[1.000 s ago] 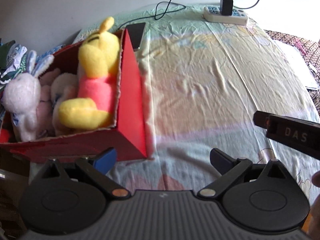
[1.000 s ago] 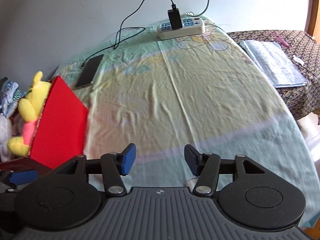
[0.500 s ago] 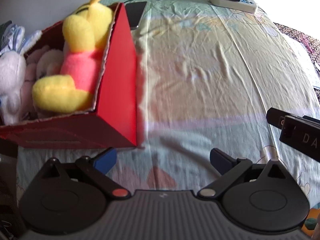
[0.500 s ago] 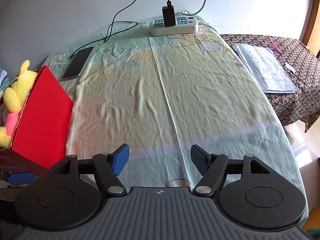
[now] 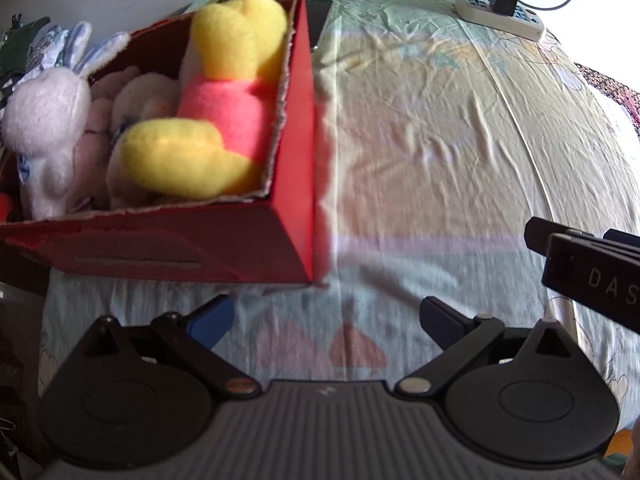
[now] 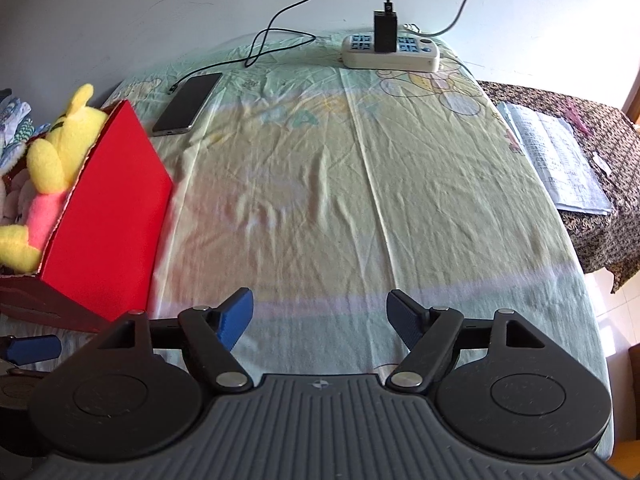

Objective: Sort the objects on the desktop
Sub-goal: 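Move both tools back from the box over the bed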

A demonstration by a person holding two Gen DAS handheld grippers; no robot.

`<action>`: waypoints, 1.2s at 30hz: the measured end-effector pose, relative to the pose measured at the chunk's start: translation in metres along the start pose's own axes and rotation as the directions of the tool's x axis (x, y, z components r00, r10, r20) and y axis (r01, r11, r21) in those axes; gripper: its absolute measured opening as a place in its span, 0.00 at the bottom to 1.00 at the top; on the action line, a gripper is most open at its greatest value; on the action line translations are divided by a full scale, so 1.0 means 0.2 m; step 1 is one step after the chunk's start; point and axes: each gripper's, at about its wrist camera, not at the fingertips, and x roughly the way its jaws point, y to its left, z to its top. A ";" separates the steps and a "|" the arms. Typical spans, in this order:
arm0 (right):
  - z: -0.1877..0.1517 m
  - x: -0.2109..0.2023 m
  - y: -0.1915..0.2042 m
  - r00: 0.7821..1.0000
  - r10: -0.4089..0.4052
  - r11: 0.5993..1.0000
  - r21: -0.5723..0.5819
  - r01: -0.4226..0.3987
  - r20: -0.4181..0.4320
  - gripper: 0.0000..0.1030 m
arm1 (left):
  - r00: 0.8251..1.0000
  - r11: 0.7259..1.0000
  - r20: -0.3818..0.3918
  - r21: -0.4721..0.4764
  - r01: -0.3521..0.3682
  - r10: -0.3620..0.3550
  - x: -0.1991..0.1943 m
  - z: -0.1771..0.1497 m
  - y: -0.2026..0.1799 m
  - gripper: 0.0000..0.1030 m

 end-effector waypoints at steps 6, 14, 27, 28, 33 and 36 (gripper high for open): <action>0.02 -0.02 0.07 1.000 0.008 0.999 -0.046 -0.008 0.010 0.76 | 1.000 0.999 0.005 -0.045 0.003 -0.002 -0.05 0.00 0.08 0.97; 0.07 -0.04 0.17 0.999 0.036 0.996 -0.081 -0.035 0.001 0.77 | 0.999 0.997 0.032 -0.083 0.000 0.002 -0.15 0.01 0.16 0.97; 0.13 -0.12 0.34 0.998 0.056 0.992 -0.118 -0.052 0.031 0.78 | 0.998 0.994 0.069 -0.106 0.016 -0.009 -0.28 0.04 0.33 0.97; 0.13 -0.14 0.36 0.998 0.054 0.992 -0.114 -0.050 0.034 0.78 | 0.997 0.994 0.074 -0.103 0.021 -0.013 -0.30 0.04 0.35 0.97; 0.16 -0.21 0.44 0.997 0.038 0.993 -0.112 -0.030 0.072 0.79 | 0.994 0.993 0.097 -0.098 0.066 -0.057 -0.35 0.06 0.44 0.97; 0.18 -0.24 0.48 0.996 0.040 0.995 -0.099 -0.031 0.083 0.80 | 0.988 0.991 0.119 -0.077 0.107 -0.097 -0.39 0.07 0.49 0.97</action>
